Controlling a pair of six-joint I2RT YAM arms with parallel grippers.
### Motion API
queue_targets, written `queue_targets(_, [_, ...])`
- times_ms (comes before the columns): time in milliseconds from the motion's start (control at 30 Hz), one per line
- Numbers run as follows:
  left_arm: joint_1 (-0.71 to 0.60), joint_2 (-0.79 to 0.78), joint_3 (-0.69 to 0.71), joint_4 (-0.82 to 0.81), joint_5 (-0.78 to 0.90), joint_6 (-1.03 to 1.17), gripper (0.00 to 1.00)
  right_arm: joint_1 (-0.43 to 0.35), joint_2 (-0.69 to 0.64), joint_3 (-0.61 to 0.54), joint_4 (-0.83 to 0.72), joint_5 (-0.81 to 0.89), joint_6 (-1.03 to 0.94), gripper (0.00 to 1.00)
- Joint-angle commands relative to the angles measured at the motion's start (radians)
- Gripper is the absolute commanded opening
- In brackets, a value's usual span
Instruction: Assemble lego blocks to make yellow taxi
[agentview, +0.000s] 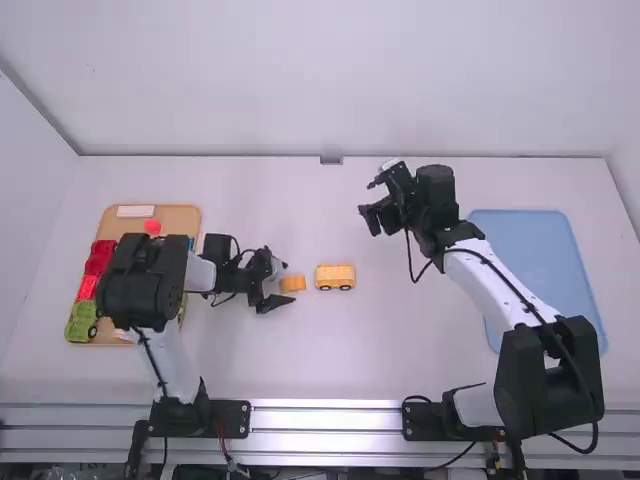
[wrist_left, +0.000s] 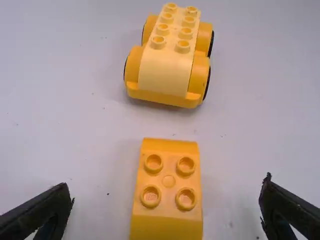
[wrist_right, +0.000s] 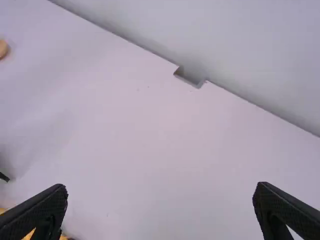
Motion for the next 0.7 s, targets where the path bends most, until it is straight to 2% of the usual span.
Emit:
queue_targets(0, [-0.002, 0.015, 0.007, -0.001, 0.026, 0.023, 0.76, -0.005, -0.013, 0.023, -0.004, -0.032, -0.021, 0.99])
queue_targets(33, [-0.002, 0.015, 0.003, 0.007, 0.026, 0.023, 0.67, -0.008, -0.013, 0.023, -0.004, -0.053, -0.023, 0.99])
queue_targets(100, [-0.002, 0.015, -0.003, 0.016, 0.026, 0.023, 0.63, -0.015, -0.013, 0.023, -0.007, -0.089, -0.044, 0.99])
queue_targets(167, [-0.002, 0.015, -0.017, 0.038, 0.023, 0.023, 0.54, -0.026, -0.012, 0.023, -0.019, -0.168, -0.087, 0.99])
queue_targets(367, [-0.002, 0.015, -0.044, 0.074, -0.006, 0.023, 0.47, -0.058, -0.012, 0.023, -0.022, -0.286, -0.107, 0.99])
queue_targets(500, [-0.002, 0.015, -0.043, 0.073, -0.006, 0.023, 0.43, -0.056, -0.012, 0.023, -0.023, -0.293, -0.106, 0.99])
queue_targets(533, [-0.002, 0.015, -0.042, 0.073, -0.006, 0.023, 0.38, -0.056, -0.012, 0.023, -0.023, -0.293, -0.107, 0.99])
queue_targets(667, [-0.002, 0.015, -0.044, 0.074, -0.009, 0.023, 0.36, -0.055, -0.012, 0.023, -0.023, -0.293, -0.104, 0.99])
